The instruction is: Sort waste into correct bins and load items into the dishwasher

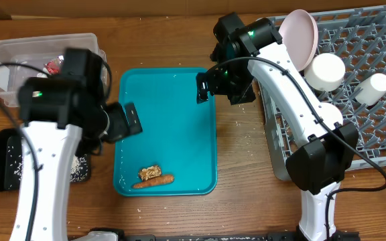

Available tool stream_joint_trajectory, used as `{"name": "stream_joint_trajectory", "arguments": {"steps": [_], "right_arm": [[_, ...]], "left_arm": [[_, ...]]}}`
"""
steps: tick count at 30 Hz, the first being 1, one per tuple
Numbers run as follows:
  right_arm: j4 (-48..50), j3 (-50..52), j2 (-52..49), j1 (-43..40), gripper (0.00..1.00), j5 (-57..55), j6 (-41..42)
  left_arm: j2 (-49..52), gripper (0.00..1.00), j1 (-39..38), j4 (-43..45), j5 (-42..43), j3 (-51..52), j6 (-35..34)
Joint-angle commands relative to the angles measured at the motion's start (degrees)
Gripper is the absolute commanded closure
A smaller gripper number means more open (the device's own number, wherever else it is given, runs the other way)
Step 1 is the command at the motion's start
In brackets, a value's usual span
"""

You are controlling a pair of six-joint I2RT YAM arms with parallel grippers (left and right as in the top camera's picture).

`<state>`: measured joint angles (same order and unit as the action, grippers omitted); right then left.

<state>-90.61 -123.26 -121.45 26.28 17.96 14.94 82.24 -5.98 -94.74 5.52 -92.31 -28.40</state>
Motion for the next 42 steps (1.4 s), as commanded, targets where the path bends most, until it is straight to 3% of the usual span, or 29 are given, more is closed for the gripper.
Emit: {"name": "stream_joint_trajectory", "arguments": {"steps": [1, 7, 12, 19, 30, 34, 42], "right_arm": [[1.18, -1.09, 1.27, -0.15, 0.00, 0.09, 0.13], [0.59, -1.09, 1.27, -0.15, 0.00, 0.09, 0.13], [0.00, -1.09, 1.27, -0.15, 0.00, 0.09, 0.13], [0.55, -1.09, 1.27, -0.15, 0.00, 0.07, 0.11], [1.81, -1.09, 1.27, -0.15, 0.00, 0.09, 0.13], [1.84, -1.09, 1.27, -0.15, 0.00, 0.07, 0.13], [1.84, -1.09, 1.27, -0.15, 0.00, 0.07, 0.11]], "left_arm": [[-1.22, 0.00, -0.04, 2.62, 0.59, 9.57, -5.27], [-0.96, 0.00, -0.04, 17.42, 12.61, 24.68, -8.37], [-0.83, 0.04, -0.07, 25.75, 10.08, 33.92, -15.47], [-0.04, 0.05, -0.09, 35.95, 7.30, 43.36, -16.41], [0.09, 0.07, -0.11, 47.52, 6.05, 49.09, -17.55], [0.74, 0.11, -0.33, 47.76, 6.08, 49.11, -22.64], [4.87, 0.24, -1.84, 50.31, 6.16, 49.11, -25.59]]}}
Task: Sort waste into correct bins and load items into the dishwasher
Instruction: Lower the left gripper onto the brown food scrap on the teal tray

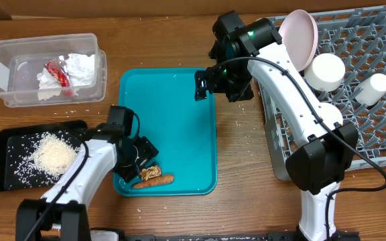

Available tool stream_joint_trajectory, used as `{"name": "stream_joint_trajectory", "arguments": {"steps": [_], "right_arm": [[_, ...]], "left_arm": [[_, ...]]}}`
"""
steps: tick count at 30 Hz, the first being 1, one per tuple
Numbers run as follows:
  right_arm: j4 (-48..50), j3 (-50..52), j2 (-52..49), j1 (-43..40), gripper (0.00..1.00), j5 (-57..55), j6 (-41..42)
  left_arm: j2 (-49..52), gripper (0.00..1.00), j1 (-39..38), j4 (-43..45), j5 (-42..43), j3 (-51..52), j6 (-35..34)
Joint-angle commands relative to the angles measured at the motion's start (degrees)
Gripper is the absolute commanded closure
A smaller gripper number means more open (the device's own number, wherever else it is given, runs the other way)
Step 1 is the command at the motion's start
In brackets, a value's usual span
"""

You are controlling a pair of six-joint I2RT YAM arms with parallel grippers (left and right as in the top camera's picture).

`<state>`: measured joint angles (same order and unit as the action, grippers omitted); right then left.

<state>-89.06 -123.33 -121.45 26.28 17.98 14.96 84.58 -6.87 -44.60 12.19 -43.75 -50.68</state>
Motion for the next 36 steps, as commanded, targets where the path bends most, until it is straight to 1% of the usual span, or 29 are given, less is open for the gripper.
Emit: {"name": "stream_joint_trajectory", "arguments": {"steps": [1, 3, 6, 11, 17, 20, 24, 27, 29, 32, 33, 36], "right_arm": [[0.28, -1.03, 1.27, -0.15, 0.00, 0.04, 0.09], [0.26, -1.03, 1.27, -0.15, 0.00, 0.04, 0.09], [0.28, -1.03, 1.27, -0.15, 0.00, 0.04, 0.09], [0.26, -1.03, 1.27, -0.15, 0.00, 0.04, 0.09], [0.26, -1.03, 1.27, -0.15, 0.00, 0.04, 0.09], [0.28, -1.03, 1.27, -0.15, 0.00, 0.04, 0.09], [0.24, -1.03, 1.27, -0.15, 0.00, 0.04, 0.09], [0.26, -1.03, 1.27, -0.15, 0.00, 0.04, 0.09], [0.24, -1.03, 1.27, -0.15, 0.00, 0.04, 0.09], [-0.04, -1.03, 1.27, -0.15, 0.00, 0.04, 0.09], [-0.28, -1.03, 1.27, -0.15, 0.00, 0.02, 0.07], [-0.87, -1.03, 1.27, -0.15, 0.00, 0.02, 0.07]], "left_arm": [[3.43, 0.24, -1.09, 0.46, -0.50, 0.55, -3.43], [5.16, 0.25, -1.18, 1.42, -0.50, 0.55, -3.34], [7.10, 0.28, -1.20, 2.91, 0.20, 0.52, -3.34], [8.24, 0.33, -1.18, 6.05, 1.64, 0.52, -3.34], [8.24, 0.34, -1.07, 11.06, 5.51, 0.39, -3.34], [8.24, 0.34, -1.03, 13.22, 5.90, -0.31, -3.34], [8.24, 0.33, -1.01, 13.42, 5.92, -3.13, -2.95], [8.24, 0.33, -1.01, 13.35, 7.43, -6.95, -0.79], [8.22, 0.31, -0.96, 12.66, 8.98, -9.86, 0.37], [8.22, 0.29, -0.90, 7.48, 11.21, -14.97, 3.43], [8.22, 0.27, -0.90, 4.66, 11.26, -16.68, 5.62], [8.22, 0.25, -0.90, -3.93, 11.21, -19.93, 15.47]]}}
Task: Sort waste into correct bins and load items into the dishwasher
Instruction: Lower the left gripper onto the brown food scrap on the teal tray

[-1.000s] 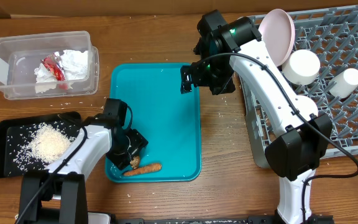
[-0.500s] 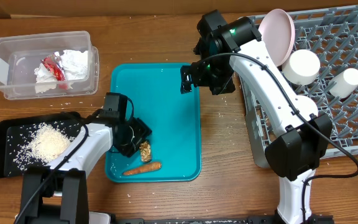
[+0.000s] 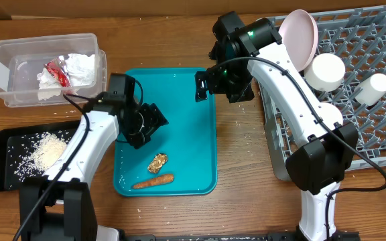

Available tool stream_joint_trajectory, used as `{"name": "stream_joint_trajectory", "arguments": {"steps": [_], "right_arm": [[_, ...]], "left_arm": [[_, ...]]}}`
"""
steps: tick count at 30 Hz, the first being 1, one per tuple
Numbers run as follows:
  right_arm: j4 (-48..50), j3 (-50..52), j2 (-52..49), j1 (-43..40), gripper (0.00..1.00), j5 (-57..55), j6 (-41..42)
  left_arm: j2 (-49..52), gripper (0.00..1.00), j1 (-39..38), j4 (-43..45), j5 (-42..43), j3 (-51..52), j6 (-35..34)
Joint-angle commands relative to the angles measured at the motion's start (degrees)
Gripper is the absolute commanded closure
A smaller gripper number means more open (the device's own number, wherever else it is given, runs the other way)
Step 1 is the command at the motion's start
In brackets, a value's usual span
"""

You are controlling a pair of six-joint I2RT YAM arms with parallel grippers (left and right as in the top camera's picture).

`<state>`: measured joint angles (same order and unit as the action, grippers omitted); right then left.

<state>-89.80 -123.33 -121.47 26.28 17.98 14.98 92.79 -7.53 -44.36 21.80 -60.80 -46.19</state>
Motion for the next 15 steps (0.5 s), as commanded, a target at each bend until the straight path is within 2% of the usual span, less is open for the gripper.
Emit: {"name": "stream_joint_trajectory", "arguments": {"steps": [1, 6, 15], "right_arm": [[-0.24, -1.03, 1.29, -0.15, 0.00, 0.02, 0.04], [-0.07, -1.03, 1.29, -0.15, 0.00, 0.00, -0.15], [2.36, -1.03, 1.29, -0.15, 0.00, 0.00, -0.13]], "left_arm": [[0.00, 0.24, -0.24, -8.33, 1.57, -3.10, 15.45], [0.20, 0.23, -0.94, -18.49, -0.92, -1.55, 20.74], [0.22, 0.24, -4.07, -16.52, -12.17, 0.55, 22.95]]}}
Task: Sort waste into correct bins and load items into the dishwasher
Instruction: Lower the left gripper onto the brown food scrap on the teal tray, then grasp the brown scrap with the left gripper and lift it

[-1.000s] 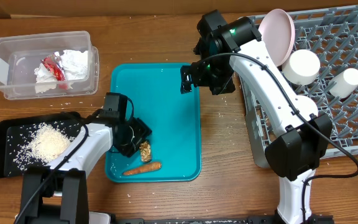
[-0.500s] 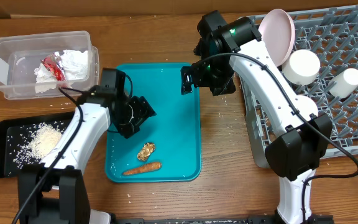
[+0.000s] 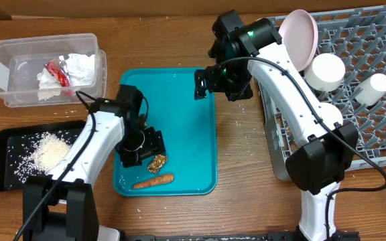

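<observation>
A crumpled gold wrapper (image 3: 157,163) and a small carrot (image 3: 154,181) lie at the near end of the teal tray (image 3: 186,134). My left gripper (image 3: 146,150) hangs low over the tray, open, its fingers just left of the wrapper and above it, with nothing in them. My right gripper (image 3: 202,86) hovers over the tray's far right corner; it looks open and empty.
At the far left is a clear bin (image 3: 45,70) holding crumpled paper and a red wrapper. A black tray (image 3: 19,157) with a heap of rice sits at the near left. The grey dish rack (image 3: 360,100) on the right holds a pink plate (image 3: 299,37) and two white cups.
My left gripper has come down and toward the near end of the tray, from mid-tray to right beside the gold wrapper. The wrapper, the carrot and the right arm have not moved.
At first my left arm was over the left side, by the bin and black tray, with the wrapper lying against the carrot. Then the gripper was down at the wrapper. Later it was back at mid-tray, empty, the wrapper shifted slightly away from the carrot. Now it is beside it again.
</observation>
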Available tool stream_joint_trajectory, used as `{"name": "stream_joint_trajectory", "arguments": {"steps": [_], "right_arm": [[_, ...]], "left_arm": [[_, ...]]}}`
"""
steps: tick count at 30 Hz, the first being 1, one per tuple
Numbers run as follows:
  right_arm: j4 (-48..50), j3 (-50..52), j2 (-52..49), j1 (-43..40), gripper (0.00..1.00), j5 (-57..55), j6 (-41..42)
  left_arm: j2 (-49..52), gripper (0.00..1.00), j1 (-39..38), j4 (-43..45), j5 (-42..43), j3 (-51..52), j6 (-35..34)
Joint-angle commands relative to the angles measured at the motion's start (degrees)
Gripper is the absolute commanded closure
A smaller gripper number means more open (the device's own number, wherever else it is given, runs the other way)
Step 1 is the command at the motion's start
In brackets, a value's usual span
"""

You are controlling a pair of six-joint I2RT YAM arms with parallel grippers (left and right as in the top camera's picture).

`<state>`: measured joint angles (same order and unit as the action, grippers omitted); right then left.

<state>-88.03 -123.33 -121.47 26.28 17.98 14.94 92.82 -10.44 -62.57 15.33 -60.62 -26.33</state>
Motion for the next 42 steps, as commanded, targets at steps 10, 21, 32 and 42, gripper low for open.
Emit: {"name": "stream_joint_trajectory", "arguments": {"steps": [10, 21, 32, 42], "right_arm": [[1.16, -1.03, 1.29, -0.15, 0.00, 0.00, -0.09], [1.42, -1.03, 1.29, -0.15, 0.00, 0.00, -0.09], [1.38, -1.03, 1.29, -0.15, 0.00, 0.02, -0.07], [1.36, -1.03, 1.29, -0.15, 0.00, 0.02, -0.07]], "left_arm": [[0.20, 0.25, -9.35, 5.53, -9.86, 0.37, 16.68], [0.87, 0.35, -14.12, 1.92, -17.27, 0.48, 16.46], [7.98, 0.24, -14.14, 2.93, -17.25, 0.50, 16.46], [12.46, 0.29, -14.14, 3.48, -17.25, 0.50, 15.21]]}}
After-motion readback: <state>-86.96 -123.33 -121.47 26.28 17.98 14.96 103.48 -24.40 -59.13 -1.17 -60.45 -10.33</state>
